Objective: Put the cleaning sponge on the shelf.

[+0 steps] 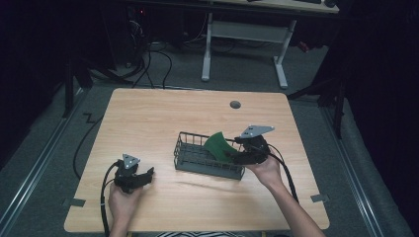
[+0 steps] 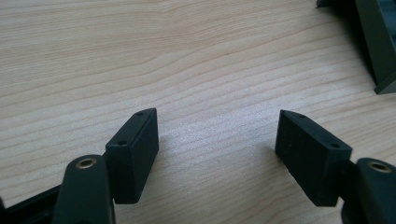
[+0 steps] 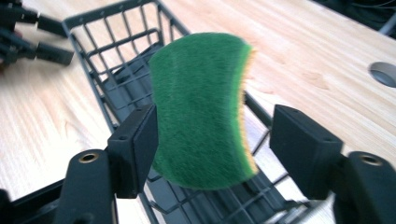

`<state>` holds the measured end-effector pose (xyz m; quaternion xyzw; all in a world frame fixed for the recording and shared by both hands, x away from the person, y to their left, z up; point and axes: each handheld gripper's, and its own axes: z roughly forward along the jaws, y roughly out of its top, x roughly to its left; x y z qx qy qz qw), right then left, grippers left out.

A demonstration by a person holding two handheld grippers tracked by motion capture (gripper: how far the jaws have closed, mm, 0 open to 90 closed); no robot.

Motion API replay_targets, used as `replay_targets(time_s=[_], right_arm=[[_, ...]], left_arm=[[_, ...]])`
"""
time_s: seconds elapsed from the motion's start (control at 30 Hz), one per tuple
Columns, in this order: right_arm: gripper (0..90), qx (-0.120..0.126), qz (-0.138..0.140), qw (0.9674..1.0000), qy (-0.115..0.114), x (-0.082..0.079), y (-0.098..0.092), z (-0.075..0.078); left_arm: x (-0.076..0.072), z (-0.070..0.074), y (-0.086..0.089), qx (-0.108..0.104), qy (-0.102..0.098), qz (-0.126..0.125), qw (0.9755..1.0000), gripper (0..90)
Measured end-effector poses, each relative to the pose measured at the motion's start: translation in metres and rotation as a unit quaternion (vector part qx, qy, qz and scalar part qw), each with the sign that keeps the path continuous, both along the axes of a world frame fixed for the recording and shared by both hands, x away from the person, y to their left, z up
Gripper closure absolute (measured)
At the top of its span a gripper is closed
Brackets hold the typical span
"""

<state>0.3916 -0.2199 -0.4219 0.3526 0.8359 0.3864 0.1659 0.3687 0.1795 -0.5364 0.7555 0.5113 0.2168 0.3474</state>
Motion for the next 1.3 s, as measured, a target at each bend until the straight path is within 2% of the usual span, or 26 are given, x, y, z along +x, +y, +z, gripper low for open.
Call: replay_targets(time_s=[0.07,0.3,0.47,0.57,0.63,0.77,1.0,1.3], right_arm=[[34.1,0.008,-0.008,0.9999,0.003,-0.001,-0.007,0.001],[35.9,0.019,-0.033,0.9992,-0.01,-0.008,-0.027,0.009],[38.4,0.034,-0.057,0.9977,-0.017,-0.017,-0.048,0.013],[38.8,0.042,-0.08,0.9958,-0.015,-0.023,-0.067,0.007],[39.2,0.057,-0.099,0.9934,-0.007,-0.026,-0.081,0.001],[39.8,0.076,-0.129,0.9887,-0.006,-0.035,-0.107,-0.009],[40.4,0.093,-0.164,0.9821,-0.006,-0.046,-0.131,-0.022],[40.5,0.096,-0.19,0.977,-0.001,-0.055,-0.148,-0.044]], left_arm=[[0.0,0.0,0.0,0.0,0.0,0.0,1.0,30.6],[0.0,0.0,0.0,0.0,0.0,0.0,1.0,30.6],[0.0,0.0,0.0,-0.001,-0.001,0.001,1.0,30.6],[0.0,0.0,0.0,-0.001,0.0,0.0,1.0,30.7],[0.0,0.0,0.0,0.0,0.0,0.0,1.0,30.7],[0.0,0.0,0.0,0.001,0.0,0.0,1.0,30.8],[0.0,0.0,-0.001,0.004,0.0,0.0,1.0,30.9],[0.0,0.0,-0.001,0.006,-0.001,0.0,1.0,31.0]])
